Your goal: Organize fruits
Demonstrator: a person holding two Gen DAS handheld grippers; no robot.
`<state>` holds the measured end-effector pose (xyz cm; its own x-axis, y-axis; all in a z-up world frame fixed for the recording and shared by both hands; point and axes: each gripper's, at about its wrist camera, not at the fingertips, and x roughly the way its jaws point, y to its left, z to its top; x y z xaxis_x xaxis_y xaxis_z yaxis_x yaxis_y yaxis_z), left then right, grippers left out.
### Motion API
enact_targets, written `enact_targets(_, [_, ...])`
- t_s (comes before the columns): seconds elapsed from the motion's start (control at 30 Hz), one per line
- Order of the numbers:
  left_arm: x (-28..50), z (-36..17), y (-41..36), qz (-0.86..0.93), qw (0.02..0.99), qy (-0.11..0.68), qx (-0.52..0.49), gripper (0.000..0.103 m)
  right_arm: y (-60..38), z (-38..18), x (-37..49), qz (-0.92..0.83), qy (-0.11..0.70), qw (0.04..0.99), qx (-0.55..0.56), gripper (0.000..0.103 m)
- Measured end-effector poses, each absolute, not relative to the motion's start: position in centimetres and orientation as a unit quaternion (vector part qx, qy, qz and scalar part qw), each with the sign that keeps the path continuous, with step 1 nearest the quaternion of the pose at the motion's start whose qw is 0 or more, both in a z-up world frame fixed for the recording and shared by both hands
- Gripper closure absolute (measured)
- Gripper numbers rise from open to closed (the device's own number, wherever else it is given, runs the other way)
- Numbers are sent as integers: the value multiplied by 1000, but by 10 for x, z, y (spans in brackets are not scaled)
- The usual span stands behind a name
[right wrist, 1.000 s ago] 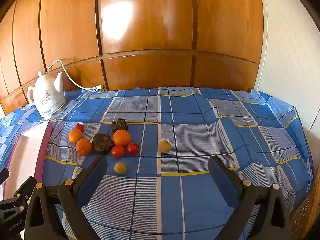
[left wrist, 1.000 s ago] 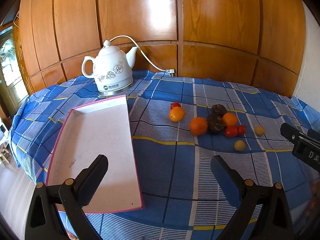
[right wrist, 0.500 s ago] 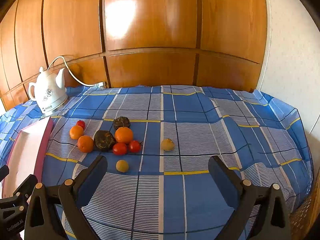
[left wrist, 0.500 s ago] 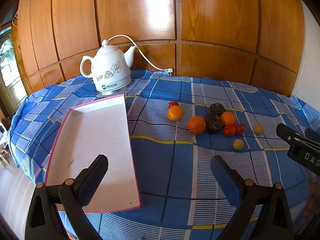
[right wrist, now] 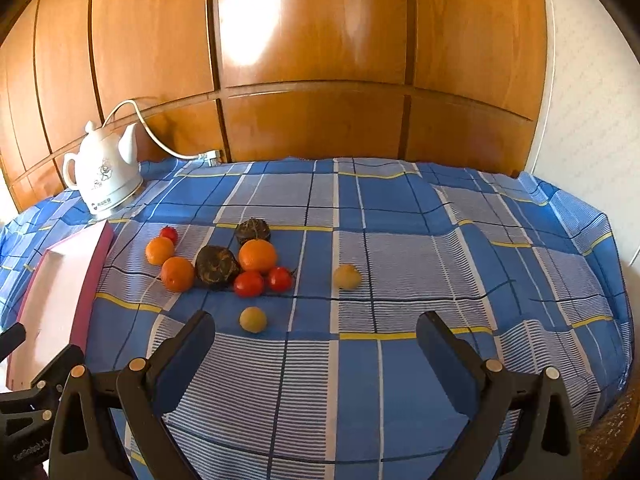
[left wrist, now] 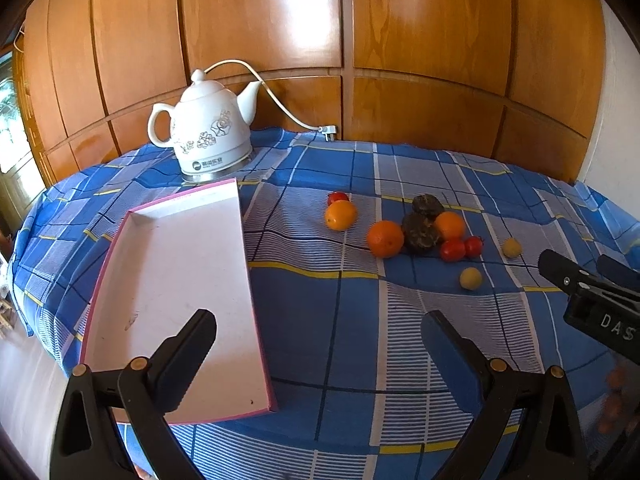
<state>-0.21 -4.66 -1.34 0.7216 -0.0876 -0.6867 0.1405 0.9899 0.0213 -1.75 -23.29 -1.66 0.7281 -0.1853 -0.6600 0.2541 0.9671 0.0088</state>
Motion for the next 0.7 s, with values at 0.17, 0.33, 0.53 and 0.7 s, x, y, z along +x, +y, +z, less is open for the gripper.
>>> enact_targets(0.17, [-1, -14, -51, -77, 922, 378, 40, 0, -230, -17, -16, -110, 350, 929, 49, 1])
enact_targets(0.33, [-1, -14, -56, -84, 920, 379, 48, 0, -233, -16, -16, -106, 350, 929, 54, 1])
enact_targets(0.53, [17, -11, -58, -127, 910, 393, 29, 0, -241, -20, -14, -102, 356, 927, 66, 4])
enact_targets(0.7, [58, -8, -51, -149, 897, 416, -12, 0, -248, -25, -13, -96, 366, 922, 83, 8])
